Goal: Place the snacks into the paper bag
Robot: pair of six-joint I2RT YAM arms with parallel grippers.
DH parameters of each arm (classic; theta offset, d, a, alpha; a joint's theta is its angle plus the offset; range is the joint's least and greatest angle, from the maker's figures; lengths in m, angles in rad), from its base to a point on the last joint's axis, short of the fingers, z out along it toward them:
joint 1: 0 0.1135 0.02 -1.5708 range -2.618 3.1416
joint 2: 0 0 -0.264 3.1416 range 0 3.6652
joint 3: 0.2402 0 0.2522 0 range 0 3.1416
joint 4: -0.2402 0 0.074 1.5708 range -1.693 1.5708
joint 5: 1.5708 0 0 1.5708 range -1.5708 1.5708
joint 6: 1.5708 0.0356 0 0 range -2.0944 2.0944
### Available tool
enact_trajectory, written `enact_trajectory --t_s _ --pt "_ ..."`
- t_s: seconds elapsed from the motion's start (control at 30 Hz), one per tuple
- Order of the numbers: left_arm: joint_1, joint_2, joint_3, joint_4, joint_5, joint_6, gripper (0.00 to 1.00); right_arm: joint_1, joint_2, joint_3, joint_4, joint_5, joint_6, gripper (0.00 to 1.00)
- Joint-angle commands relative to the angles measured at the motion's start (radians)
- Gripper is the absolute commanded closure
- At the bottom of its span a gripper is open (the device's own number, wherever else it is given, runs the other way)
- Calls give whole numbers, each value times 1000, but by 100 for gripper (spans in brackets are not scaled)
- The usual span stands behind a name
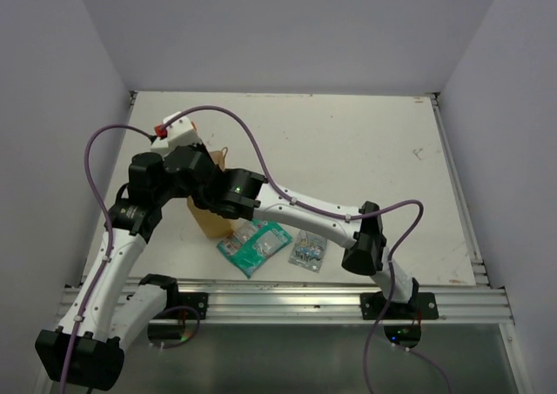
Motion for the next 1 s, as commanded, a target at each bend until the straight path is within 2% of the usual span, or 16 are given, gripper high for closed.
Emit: enact_trajectory --t_s 0.0,0.1,0.13,0.17,0.27,0.43,0.5,0.53,0.57,0.6,0.7,0.73,0.97 --pt "-7 -14 -4 42 28 7 100 16 -23 -44 34 19 54 100" --pt "-7 -14 -4 42 28 6 100 22 -54 -122 39 7 92 100" --pt "-7 -14 -4 44 28 6 100 24 -61 -134 39 6 98 97" --pt "-7 -14 -4 44 28 7 100 25 -66 -154 37 3 103 83" --pt "-7 -16 -4 42 29 6 100 39 -83 -165 51 13 74 62" --pt "-7 -16 -4 42 26 6 100 99 -133 -98 82 101 -75 49" --pt "-7 -16 -4 44 25 7 100 137 -195 -105 123 113 -167 41" --pt "-7 -14 -6 44 25 7 100 146 -214 -118 137 110 -179 35" --pt "-7 -13 -4 44 25 7 100 154 -237 -140 134 101 -176 24" --pt "-7 -11 -4 45 23 6 100 165 -276 -153 123 92 -164 20" --pt "-7 -10 -4 44 19 6 100 195 -372 -274 115 108 -132 22" --pt "-7 -10 -4 44 17 6 100 206 -400 -382 149 160 -132 22" --pt "-9 1 -4 42 16 6 100 214 -596 -819 123 190 167 22"
